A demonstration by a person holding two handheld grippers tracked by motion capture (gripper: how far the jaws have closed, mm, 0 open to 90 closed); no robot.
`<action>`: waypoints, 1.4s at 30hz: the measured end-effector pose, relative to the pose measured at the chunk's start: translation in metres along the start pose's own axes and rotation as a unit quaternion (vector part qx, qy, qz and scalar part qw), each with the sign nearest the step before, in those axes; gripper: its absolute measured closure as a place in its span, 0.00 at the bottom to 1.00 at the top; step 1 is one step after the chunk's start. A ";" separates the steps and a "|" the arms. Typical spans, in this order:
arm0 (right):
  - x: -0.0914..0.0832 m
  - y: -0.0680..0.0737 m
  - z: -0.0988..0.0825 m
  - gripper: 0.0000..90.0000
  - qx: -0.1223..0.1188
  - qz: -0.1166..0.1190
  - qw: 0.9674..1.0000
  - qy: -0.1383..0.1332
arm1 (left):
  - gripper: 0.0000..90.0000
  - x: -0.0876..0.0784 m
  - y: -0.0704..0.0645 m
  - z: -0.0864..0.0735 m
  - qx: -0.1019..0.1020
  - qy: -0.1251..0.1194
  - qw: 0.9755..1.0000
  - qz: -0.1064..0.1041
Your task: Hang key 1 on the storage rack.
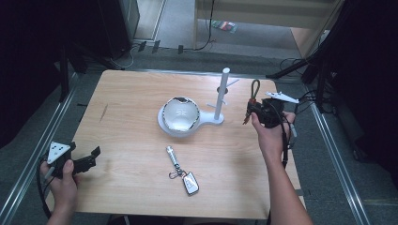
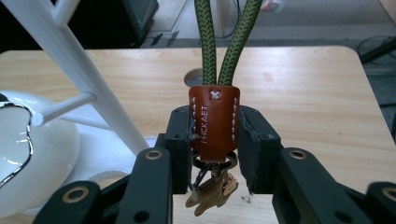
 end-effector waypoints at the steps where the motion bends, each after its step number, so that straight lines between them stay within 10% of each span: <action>1: -0.001 0.000 0.002 0.76 -0.003 0.001 1.000 -0.005 | 0.05 0.000 0.000 0.000 0.000 0.000 1.000 0.000; 14: -0.005 0.011 0.015 0.76 -0.023 0.033 0.998 -0.041 | 0.05 0.000 0.000 0.000 0.001 0.001 1.000 0.000; 42: 0.013 0.032 0.014 0.75 -0.067 0.081 0.994 -0.028 | 0.05 0.000 0.000 0.000 0.000 0.001 1.000 -0.001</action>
Point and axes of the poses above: each handheld gripper's, and its own axes: x roughly forward along the jaws, z roughly out of its top, y roughly to its left, the point moved 6 cm from there along x, roughly forward along the jaws, and after that the axes turned 13 degrees about -y, right-handed, at the moved point
